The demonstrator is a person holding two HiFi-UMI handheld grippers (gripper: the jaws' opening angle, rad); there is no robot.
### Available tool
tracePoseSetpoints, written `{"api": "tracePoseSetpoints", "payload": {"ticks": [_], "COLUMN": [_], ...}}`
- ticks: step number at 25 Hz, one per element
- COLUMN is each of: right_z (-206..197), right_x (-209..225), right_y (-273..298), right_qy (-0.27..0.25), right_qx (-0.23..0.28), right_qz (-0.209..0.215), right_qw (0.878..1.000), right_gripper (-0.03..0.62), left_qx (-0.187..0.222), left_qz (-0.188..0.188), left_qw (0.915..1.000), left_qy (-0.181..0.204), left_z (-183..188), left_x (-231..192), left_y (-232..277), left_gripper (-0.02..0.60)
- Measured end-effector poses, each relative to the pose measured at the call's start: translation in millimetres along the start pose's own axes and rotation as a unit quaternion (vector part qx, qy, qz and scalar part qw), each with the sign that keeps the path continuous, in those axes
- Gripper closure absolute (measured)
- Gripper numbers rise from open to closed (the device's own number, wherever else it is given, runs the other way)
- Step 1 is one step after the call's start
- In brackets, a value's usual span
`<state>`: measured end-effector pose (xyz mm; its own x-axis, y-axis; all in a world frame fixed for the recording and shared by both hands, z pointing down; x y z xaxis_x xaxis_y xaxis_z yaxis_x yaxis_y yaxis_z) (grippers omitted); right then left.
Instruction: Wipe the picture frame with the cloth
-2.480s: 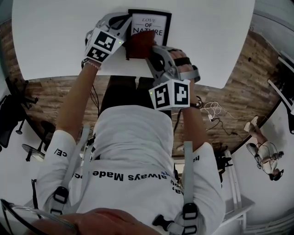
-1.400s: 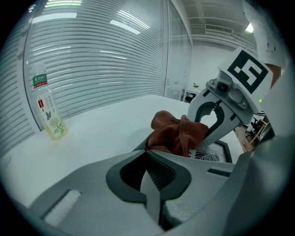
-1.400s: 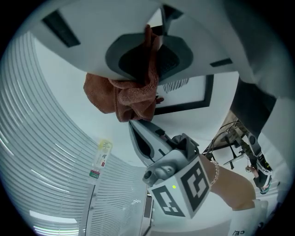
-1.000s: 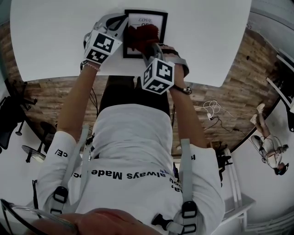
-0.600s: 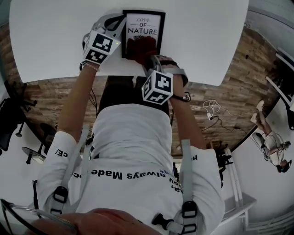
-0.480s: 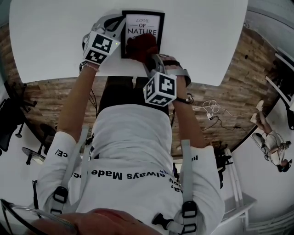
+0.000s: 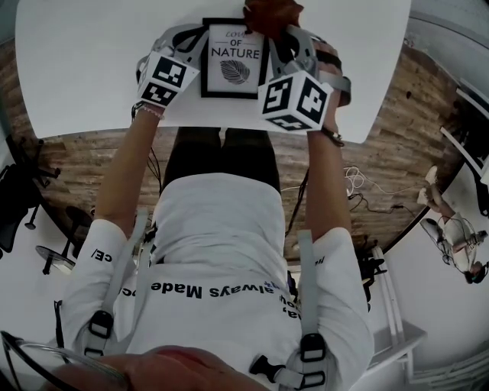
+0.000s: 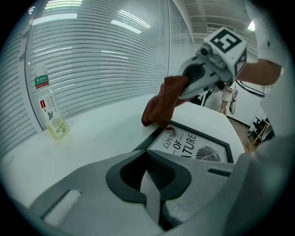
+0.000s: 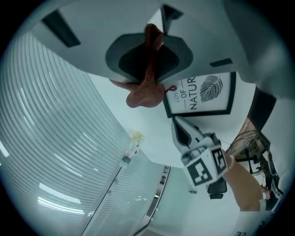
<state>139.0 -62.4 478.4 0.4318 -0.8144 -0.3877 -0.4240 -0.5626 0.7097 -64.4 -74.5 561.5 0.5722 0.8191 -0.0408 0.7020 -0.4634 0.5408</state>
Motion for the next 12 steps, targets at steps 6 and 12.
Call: {"api": "tracePoseSetpoints", "payload": {"ticks": [6, 12], "right_z": [-40, -40], "right_x": [-34, -34], "right_y": [48, 47], "right_qy": [0.007, 0.019], "right_qx": [-0.046, -0.041], "right_qz": [0.073, 0.082], "right_qw": [0.996, 0.996], "right_gripper": [0.579, 0.579], "left_qx": [-0.001, 0.003], "left_qz": [-0.001, 0.003], "left_qw": [1.0, 1.0], "left_qy": [0.0, -0.005], "left_z": [-1, -1], "left_x": [1, 0], "left_y": [1, 0], "left_gripper": [0.58, 0.58]}}
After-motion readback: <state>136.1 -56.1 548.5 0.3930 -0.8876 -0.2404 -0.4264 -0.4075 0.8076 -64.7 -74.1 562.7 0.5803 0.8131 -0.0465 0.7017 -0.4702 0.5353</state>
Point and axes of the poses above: the fingertips, and each gripper's own axes: y forward along the fingers, x to its right, z out of its top, the point moved 10 cm from there along -y, backward along the fingers, and after that the axes turned 11 degrees about x, right-handed, at the moved point
